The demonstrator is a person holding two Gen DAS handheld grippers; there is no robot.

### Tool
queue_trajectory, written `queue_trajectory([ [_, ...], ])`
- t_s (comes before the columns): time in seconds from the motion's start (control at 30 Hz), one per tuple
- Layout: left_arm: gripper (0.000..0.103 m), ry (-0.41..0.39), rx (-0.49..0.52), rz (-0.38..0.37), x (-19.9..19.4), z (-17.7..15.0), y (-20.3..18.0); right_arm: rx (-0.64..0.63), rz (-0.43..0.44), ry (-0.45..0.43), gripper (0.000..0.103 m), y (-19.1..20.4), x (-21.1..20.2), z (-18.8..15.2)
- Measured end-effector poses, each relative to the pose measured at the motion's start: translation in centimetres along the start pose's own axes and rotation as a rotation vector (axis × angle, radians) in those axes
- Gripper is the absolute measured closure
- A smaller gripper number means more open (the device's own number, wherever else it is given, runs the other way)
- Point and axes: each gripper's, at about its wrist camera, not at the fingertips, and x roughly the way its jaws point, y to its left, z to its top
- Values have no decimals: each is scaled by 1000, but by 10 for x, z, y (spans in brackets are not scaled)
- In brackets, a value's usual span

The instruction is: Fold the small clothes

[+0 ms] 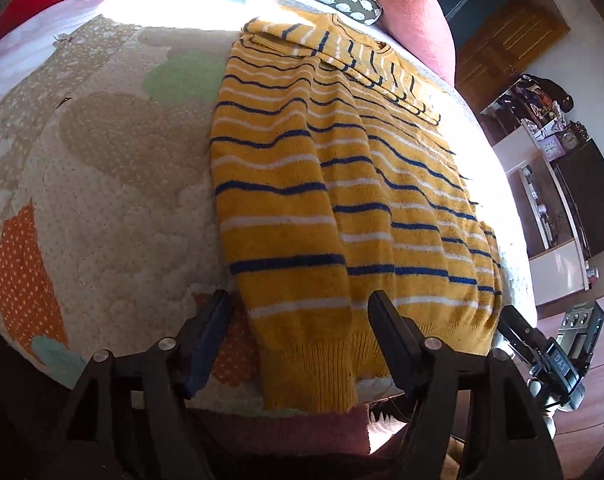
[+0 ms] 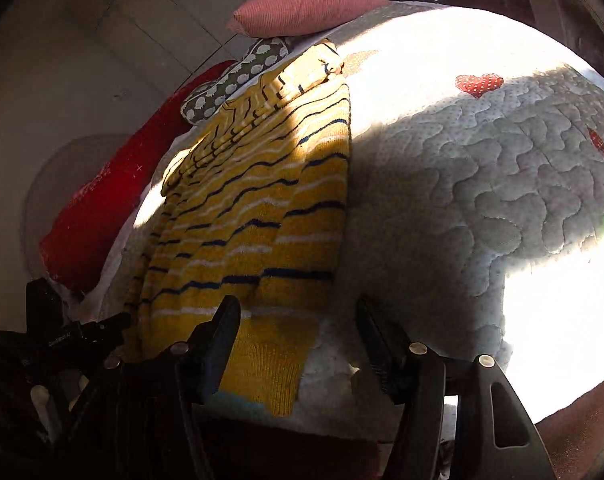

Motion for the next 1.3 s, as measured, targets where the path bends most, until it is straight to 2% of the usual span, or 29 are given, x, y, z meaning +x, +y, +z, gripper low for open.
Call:
queue_trajectory([
  [0.17,32,-6,44,96,7,-5,-12,-21,-22,-12,30,6,4,-3],
  [0.5,14,-11,159,214,21,-18,-32,-81,-59,-43,14,20,11,-8],
  [0.73,9,-9,175,219,23,-20,-33,-17,-3,-74,11,11,8,-9],
  [0.93,4,-10,204,237,27,-24,-38,-48,-34,-53,11,17,10,-7],
  [1.13,3,-9,217,244,27,-27,-40,-76,-57,-17,11,25,11,-8],
  [1.27,3,5,216,242,25,-28,-40,-74,-31,-4,15,28,11,-10],
  [1.3,6,6,217,241,24,-29,-40,-77,-32,-2,15,29,11,-11],
])
